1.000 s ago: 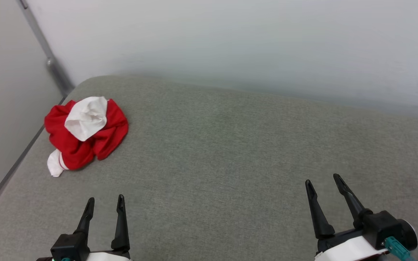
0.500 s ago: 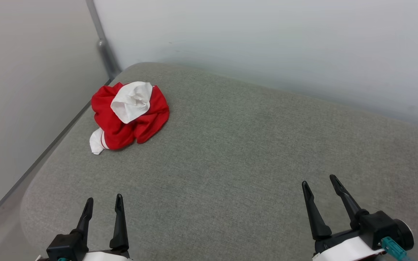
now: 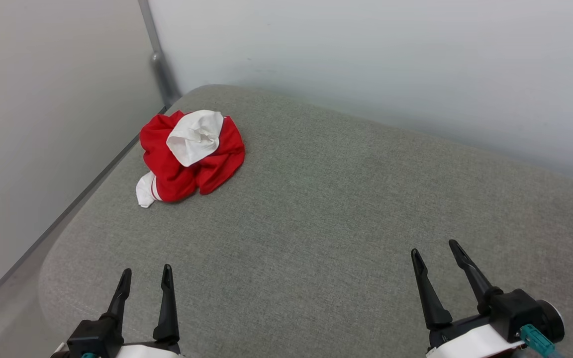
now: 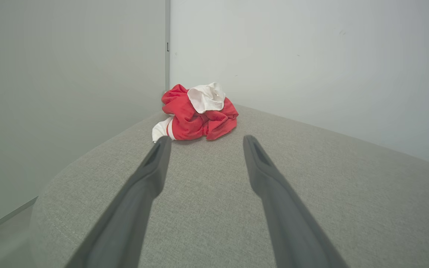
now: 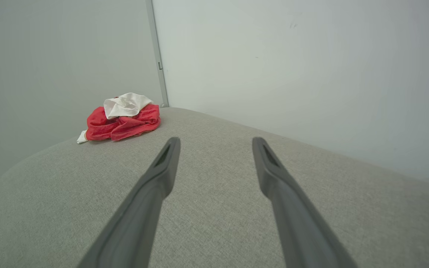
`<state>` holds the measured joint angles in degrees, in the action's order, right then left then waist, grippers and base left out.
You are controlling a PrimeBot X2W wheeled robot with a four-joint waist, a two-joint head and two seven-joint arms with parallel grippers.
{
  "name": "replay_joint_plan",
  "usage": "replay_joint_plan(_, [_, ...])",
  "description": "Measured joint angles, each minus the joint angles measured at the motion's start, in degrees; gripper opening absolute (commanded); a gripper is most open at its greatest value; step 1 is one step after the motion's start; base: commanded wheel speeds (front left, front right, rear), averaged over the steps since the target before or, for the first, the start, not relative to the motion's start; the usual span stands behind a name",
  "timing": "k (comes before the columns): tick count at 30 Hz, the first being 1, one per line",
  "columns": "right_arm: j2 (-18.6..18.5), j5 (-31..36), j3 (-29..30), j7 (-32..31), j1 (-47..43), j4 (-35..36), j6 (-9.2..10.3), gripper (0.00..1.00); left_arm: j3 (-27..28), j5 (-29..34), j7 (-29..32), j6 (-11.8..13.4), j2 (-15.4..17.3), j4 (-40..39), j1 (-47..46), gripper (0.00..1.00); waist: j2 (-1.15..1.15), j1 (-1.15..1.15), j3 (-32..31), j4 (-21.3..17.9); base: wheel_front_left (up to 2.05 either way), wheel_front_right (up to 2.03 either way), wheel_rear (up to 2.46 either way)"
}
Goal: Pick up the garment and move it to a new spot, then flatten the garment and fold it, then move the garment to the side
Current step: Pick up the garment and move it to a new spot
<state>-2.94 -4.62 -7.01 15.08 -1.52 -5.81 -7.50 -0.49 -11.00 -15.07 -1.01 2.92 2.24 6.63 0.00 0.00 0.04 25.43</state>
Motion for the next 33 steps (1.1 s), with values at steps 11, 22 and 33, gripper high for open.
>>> replay_joint_plan(11, [0.01, 0.14, 0.29, 0.0, 0.5, 0.27, 0.0, 1.0, 1.74, -5.7, -0.01, -2.77, 0.03, -0.9, -1.29, 1.0, 0.0, 0.0, 2.24, -1.48, 0.0, 0.0, 0.0])
replay_joint_plan(22, [0.07, 5.14, -1.51, 0.01, 6.8, 5.28, 0.0, 1.0, 7.32, -9.6, 0.27, -6.05, 4.85, 8.21, -15.67, 1.0, 0.0, 0.0, 12.84, -5.83, 0.0, 0.0, 0.0])
replay_joint_plan(33, [-0.23, 8.73, -3.18, -1.58, 10.38, 11.48, 0.0, 1.0, 2.41, -25.64, 26.21, -6.38, 32.89, 15.93, -37.81, 1.0, 0.0, 0.02, 25.75, -11.84, 0.0, 0.0, 0.0])
